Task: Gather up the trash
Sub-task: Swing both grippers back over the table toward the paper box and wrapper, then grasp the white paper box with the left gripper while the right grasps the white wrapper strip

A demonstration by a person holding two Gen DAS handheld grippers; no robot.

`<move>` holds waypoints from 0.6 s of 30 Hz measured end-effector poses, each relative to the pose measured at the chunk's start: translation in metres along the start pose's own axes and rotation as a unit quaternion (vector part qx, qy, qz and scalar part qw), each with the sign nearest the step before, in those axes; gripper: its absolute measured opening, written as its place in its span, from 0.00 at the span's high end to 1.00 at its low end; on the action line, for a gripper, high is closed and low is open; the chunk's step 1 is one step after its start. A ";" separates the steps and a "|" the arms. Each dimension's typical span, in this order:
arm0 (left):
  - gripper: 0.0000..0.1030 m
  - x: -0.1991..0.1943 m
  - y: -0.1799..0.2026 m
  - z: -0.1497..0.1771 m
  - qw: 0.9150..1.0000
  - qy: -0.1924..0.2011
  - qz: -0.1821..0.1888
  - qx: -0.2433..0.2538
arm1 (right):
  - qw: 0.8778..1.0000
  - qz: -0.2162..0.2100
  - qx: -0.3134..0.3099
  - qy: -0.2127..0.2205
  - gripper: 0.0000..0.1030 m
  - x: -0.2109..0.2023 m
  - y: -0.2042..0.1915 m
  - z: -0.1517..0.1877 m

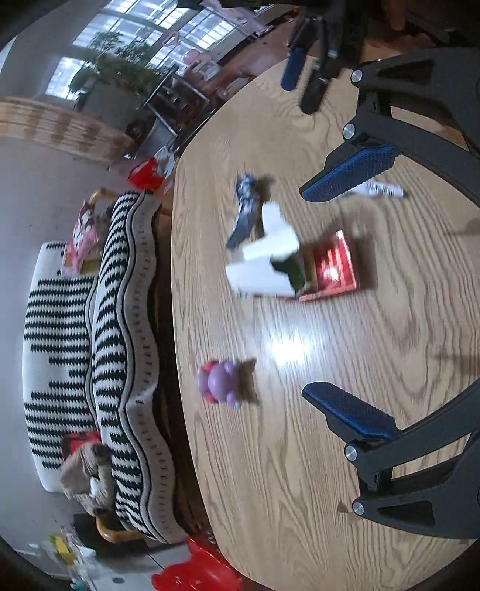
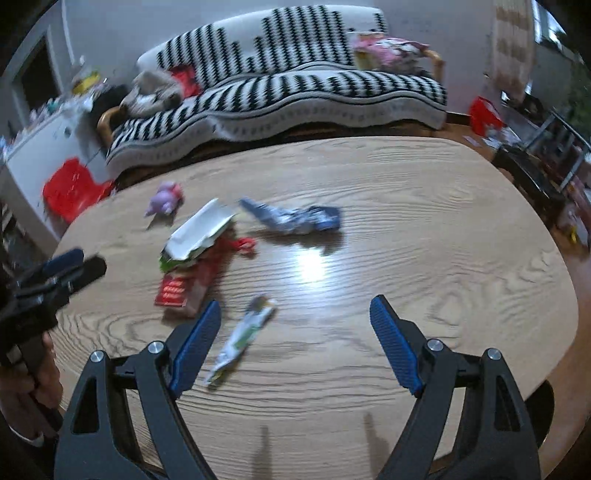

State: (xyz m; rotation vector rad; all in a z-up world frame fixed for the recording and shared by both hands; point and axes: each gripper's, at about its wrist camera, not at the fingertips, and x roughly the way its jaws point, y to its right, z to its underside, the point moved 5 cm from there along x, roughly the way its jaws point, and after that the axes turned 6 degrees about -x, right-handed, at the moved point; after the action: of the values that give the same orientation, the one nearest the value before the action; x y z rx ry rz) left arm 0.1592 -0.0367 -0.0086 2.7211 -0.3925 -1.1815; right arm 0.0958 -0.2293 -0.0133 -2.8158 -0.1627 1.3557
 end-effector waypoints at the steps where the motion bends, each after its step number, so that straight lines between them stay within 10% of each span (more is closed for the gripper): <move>1: 0.08 0.001 -0.002 -0.001 1.000 -0.001 0.000 -0.002 | 1.000 -0.001 -0.004 -0.003 0.22 0.004 -0.006 0.000; 18: 0.08 0.096 0.010 -0.019 0.999 -0.038 -0.004 -0.037 | 0.997 0.000 -0.033 -0.064 0.23 0.056 -0.048 0.034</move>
State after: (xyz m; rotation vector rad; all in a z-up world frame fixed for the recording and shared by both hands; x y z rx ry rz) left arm 0.2347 -0.0737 -0.0601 2.6236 -0.3401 -1.2786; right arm 0.0999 -0.1776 -0.0750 -2.7799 -0.2134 1.5594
